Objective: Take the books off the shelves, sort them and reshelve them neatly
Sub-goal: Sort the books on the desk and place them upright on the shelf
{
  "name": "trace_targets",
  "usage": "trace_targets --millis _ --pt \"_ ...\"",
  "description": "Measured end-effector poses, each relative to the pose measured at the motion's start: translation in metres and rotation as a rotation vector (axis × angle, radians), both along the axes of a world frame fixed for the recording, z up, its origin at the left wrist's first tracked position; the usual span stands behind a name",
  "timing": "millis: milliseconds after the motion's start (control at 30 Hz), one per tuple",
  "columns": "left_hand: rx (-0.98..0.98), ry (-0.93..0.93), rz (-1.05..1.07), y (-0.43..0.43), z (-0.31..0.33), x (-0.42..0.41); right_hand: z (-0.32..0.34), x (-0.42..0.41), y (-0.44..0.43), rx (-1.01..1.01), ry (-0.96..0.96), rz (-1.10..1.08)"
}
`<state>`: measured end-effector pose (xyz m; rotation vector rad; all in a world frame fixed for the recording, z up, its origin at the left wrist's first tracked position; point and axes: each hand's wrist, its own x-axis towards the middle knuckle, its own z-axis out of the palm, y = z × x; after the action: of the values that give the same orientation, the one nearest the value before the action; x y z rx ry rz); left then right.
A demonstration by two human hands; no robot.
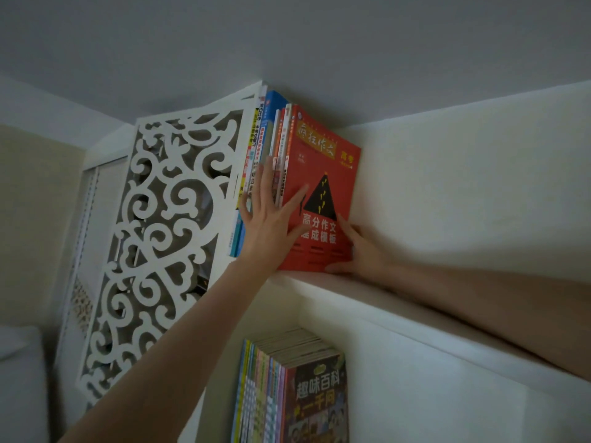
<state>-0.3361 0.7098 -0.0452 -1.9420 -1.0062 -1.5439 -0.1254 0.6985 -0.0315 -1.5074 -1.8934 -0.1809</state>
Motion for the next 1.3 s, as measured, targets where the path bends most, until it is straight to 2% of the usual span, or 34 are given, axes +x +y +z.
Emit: trace_targets --millis 100,233,400,567,767,1000,1133,1200,1300 --pt "-0.153 0.026 -0.026 -0.005 -0.020 -0.007 -0.002 -0.001 -0.001 0.004 -0.141 -0.137" --pt "-0.355 -0.053 -0.123 -0.013 -0.023 -0.003 -0.001 -0.003 -0.002 -0.044 -0.119 -0.161" --pt "-0.375 -0.105 -0.099 -0.012 -0.023 0.003 -0.002 -0.007 -0.007 -0.116 -0.097 -0.230" --pt "-0.454 -0.066 -0.124 -0.015 -0.020 0.000 -0.002 -0.014 -0.021 -0.153 -0.080 -0.175" --pt "-0.411 -0.113 -0.081 -0.015 -0.021 0.004 -0.001 -0.017 -0.041 -0.092 0.054 0.039" --pt "-0.436 -0.099 -0.017 -0.019 -0.020 0.005 0.007 -0.044 -0.095 -0.140 0.147 0.056" --pt "-0.452 -0.057 0.031 -0.027 -0.016 0.004 0.005 -0.040 -0.088 -0.159 0.200 0.040" --pt "-0.411 -0.007 0.098 -0.032 -0.016 0.003 0.004 -0.040 -0.089 -0.179 0.204 0.035" --pt "-0.241 0.051 0.118 -0.038 -0.018 -0.002 0.007 -0.044 -0.108 -0.188 0.237 0.029"
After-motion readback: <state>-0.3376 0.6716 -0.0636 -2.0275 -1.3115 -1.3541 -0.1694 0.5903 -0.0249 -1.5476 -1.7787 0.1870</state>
